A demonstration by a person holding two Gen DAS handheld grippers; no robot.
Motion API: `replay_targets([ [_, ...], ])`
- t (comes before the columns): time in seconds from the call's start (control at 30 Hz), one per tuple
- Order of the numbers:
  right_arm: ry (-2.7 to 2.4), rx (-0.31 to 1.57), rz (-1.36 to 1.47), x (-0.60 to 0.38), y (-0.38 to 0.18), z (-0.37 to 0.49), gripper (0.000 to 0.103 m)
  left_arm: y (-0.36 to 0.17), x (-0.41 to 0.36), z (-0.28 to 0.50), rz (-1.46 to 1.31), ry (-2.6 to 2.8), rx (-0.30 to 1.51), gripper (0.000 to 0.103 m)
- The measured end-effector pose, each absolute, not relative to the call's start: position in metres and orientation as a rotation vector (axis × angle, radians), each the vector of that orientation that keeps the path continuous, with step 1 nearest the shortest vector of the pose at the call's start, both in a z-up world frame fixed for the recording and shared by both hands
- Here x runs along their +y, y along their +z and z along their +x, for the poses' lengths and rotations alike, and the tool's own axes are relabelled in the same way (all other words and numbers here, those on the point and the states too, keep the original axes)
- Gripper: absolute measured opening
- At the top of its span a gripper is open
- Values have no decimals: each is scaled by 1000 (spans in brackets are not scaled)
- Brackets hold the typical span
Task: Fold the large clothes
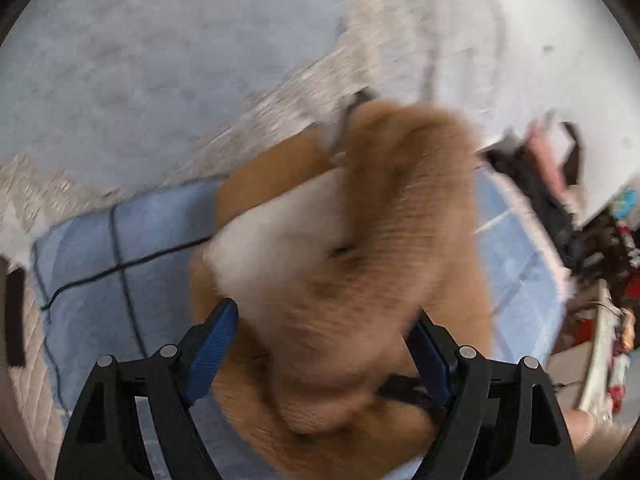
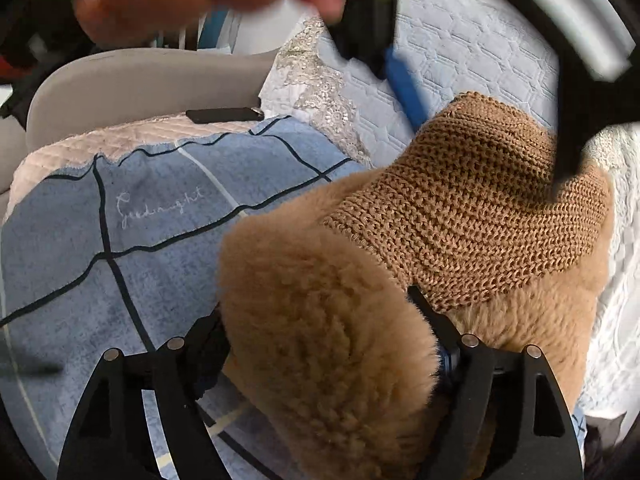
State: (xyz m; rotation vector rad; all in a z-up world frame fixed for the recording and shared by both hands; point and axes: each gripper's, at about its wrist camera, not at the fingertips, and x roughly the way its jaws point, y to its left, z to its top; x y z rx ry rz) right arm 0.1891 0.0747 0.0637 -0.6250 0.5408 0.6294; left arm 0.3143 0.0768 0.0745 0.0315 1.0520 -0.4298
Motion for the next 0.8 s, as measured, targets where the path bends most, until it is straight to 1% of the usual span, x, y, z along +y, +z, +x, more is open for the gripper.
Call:
replay_targets([
  [0.07, 627, 525, -650, 73, 64, 183, 81, 62, 85, 319, -14, -418, 1078, 85],
  [0.17, 640, 503, -664, 67, 67, 174, 81, 55, 90, 320, -17, -394, 1068, 87],
  [0.27, 665, 508, -624, 48, 82, 165, 80, 53, 94, 321, -49, -404, 1073, 88],
  [0.4, 652, 531, -561, -1, 107, 149, 80, 56, 98, 326, -53, -394, 1070, 90],
  [0.5, 637, 580, -425, -53, 128, 152, 80, 55, 98, 327, -45, -397, 1063, 92],
  [0.57, 610, 615, -263, -83, 144, 176, 80, 53, 99, 328, -63, -400, 1063, 93],
  [0.6, 570, 627, -228, -86, 148, 188, 80, 50, 100, 329, -69, -405, 1062, 95],
  [0.67, 525, 647, -127, -88, 160, 223, 79, 43, 103, 334, -98, -409, 1079, 96],
  [0.7, 545, 660, -76, -86, 163, 234, 78, 41, 105, 336, -114, -414, 1088, 96],
  [0.73, 565, 680, 1, -83, 164, 252, 71, 40, 108, 338, -129, -421, 1094, 96],
  [0.8, 578, 735, 104, -75, 160, 282, 64, 38, 110, 340, -129, -423, 1090, 98],
])
